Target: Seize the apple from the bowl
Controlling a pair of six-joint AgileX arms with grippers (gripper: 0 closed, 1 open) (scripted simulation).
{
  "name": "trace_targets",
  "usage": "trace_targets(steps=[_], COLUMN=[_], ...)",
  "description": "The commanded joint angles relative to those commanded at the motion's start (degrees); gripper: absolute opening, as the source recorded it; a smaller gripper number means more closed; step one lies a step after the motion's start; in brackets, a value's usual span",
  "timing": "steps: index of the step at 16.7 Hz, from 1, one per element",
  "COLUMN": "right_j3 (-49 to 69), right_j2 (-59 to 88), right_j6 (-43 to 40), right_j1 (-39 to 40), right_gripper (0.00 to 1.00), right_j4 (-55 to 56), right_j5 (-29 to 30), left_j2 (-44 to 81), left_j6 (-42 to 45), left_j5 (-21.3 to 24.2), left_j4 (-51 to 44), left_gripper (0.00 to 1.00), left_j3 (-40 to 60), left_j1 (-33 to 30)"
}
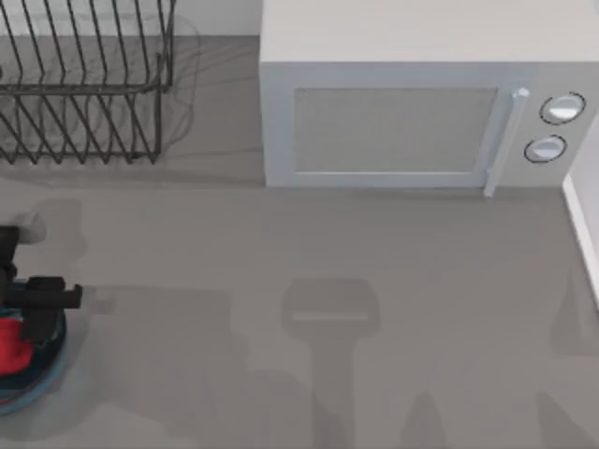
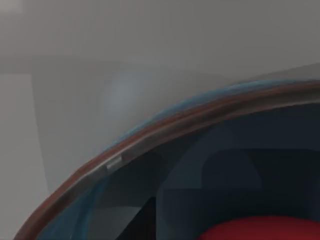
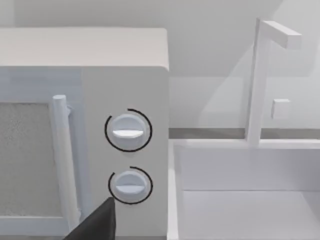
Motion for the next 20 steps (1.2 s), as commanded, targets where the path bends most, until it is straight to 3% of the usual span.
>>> trace_targets(steps=[2, 15, 20], right_j3=[0.0, 0.0, 0.0], right_j2=[0.0, 0.0, 0.0], right_j6=[0.0, 0.0, 0.0], right_j1=[0.0, 0.0, 0.0], right_gripper=[1.0, 1.0, 1.0], right_j4=[0.0, 0.0, 0.0], right_j5=[0.0, 0.0, 0.0], left_j2=[0.0, 0.0, 0.0], left_j6=[0.0, 0.0, 0.0], left_j5=[0.0, 0.0, 0.0], left_j4=[0.0, 0.0, 0.0], left_gripper=[1.0, 0.02, 0.0], left_j3=[0.0, 0.0, 0.0], left_j1=[0.0, 0.0, 0.0])
